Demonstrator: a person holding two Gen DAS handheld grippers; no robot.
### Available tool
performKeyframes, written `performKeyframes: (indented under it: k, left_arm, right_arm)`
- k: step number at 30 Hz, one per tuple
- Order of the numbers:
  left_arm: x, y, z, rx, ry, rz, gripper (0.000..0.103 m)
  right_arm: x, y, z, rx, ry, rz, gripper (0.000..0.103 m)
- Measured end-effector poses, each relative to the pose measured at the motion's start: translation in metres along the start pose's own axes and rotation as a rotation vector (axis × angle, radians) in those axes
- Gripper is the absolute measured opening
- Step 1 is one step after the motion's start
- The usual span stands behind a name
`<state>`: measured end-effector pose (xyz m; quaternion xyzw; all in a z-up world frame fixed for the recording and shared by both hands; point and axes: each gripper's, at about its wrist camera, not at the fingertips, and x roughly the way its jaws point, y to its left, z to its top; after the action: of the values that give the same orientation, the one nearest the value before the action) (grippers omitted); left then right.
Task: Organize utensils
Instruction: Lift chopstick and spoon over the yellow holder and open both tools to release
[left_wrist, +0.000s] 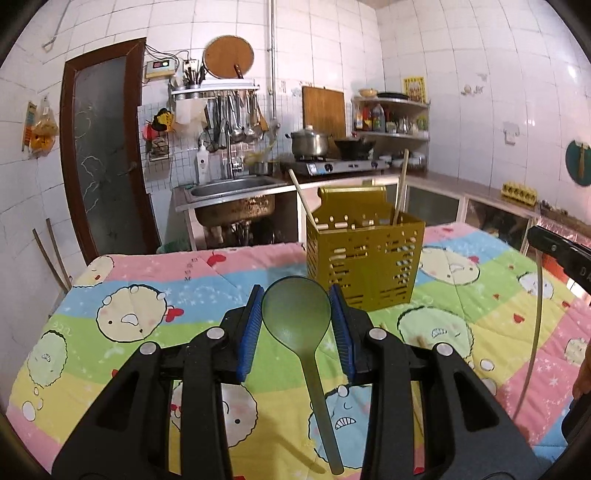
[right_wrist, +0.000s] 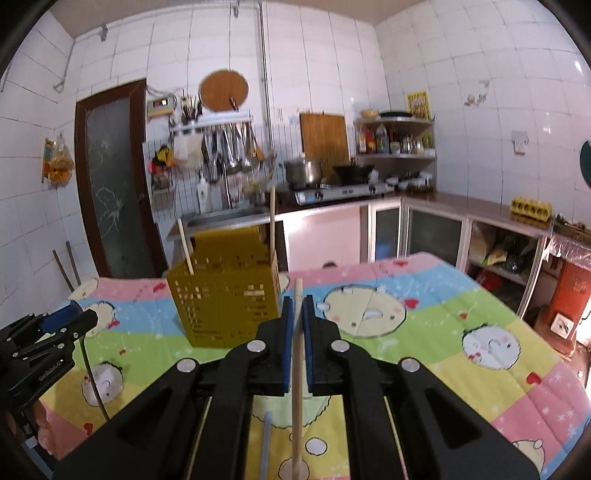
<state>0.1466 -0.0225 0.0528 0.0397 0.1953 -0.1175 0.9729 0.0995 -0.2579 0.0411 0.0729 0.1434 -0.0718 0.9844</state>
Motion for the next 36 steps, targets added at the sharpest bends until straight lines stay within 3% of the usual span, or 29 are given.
performKeyframes:
  k: [8,14,18,23,29,36]
  left_arm:
    - [-0.010,0.009,0.036,-0.036,-0.083,-0.014,0.035]
    - [-0.005,0.007,0.103,-0.037,-0.178,-0.009,0.035]
    - [0.012,0.001,0.151,-0.043,-0.242,-0.005,0.035]
    - [0.056,-0.013,0.186,-0.026,-0.282,0.009,0.035]
    - [0.117,-0.024,0.189,-0.020,-0.261,-0.001,0.035]
    - [0.173,-0.022,0.146,-0.026,-0.164,-0.034,0.035]
  right_arm:
    - [-0.006,0.002,0.043,0.005,-0.104,0.019,0.006]
    - [0.012,0.016,0.100,-0.018,-0.177,0.047,0.006]
    - [0.031,0.029,0.138,-0.028,-0.227,0.067,0.006]
    - [0.070,0.039,0.171,-0.017,-0.258,0.079,0.006]
    - [0.118,0.049,0.180,-0.023,-0.283,0.068,0.006]
    - [0.171,0.045,0.137,-0.010,-0.192,0.081,0.006]
